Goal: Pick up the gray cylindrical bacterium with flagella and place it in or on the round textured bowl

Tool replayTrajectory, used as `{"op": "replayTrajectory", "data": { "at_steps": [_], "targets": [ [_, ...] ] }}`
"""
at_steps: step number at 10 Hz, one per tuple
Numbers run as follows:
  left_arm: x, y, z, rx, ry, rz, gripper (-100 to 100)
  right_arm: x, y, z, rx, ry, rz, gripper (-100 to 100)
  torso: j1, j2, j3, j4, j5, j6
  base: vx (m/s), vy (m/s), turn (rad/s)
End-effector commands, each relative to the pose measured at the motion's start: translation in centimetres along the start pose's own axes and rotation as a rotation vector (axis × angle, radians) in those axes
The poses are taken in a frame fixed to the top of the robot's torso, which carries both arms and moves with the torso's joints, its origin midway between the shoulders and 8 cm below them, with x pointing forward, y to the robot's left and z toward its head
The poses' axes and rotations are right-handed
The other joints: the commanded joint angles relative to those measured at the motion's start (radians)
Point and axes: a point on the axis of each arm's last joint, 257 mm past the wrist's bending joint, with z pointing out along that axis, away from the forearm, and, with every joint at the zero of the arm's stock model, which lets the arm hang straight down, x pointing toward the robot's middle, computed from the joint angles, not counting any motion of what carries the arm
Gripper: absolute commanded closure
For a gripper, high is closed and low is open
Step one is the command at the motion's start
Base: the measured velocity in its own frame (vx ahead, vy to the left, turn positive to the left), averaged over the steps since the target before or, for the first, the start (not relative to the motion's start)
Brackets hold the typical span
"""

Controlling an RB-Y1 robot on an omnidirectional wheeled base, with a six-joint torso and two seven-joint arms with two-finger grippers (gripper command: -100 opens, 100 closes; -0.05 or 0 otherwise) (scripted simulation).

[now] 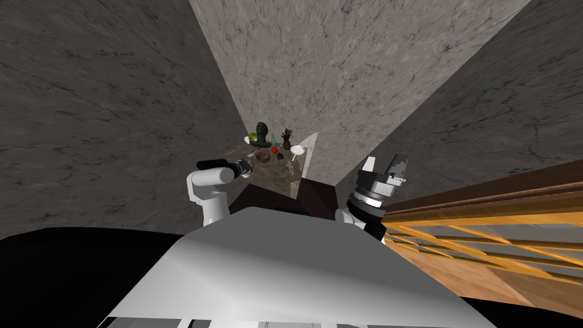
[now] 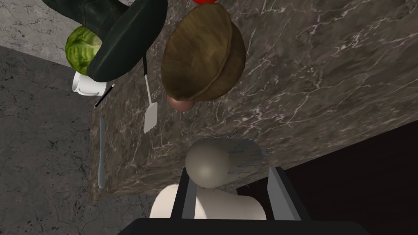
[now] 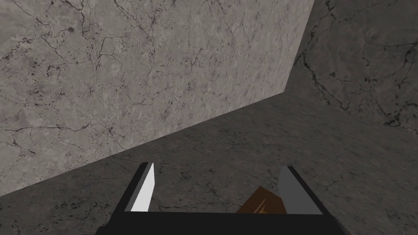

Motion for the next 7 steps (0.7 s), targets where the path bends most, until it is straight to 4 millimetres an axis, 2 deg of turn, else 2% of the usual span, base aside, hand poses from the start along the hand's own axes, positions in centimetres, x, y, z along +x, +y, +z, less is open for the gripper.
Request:
{"op": "replayTrajectory", "data": {
  "at_steps": [1, 4, 7],
  "targets": [
    [-0.3, -0.3, -0.8, 0.001, -0.010, -0.013, 100, 0.0, 0.0, 0.0, 0.000, 0.000, 0.000, 0, 0.000, 0.000, 0.000, 0.000, 0.000, 0.000, -0.059, 0.083, 0.100],
    [-0.4, -0.7, -2.1, -0.002, -0.020, -0.035, 100, 0.0, 0.0, 0.0, 0.000, 0.000, 0.000, 0, -0.001, -0.004, -0.003, -0.001, 0.000, 0.001, -0.027, 0.094, 0.043],
    [0.2, -0.7, -2.7, -0.016, -0.014, -0.044, 100, 0.0, 0.0, 0.0, 0.000, 0.000, 0.000, 0, 0.002, -0.008, -0.005, -0.003, 0.000, 0.003, 0.014, 0.124, -0.047]
  ]
}}
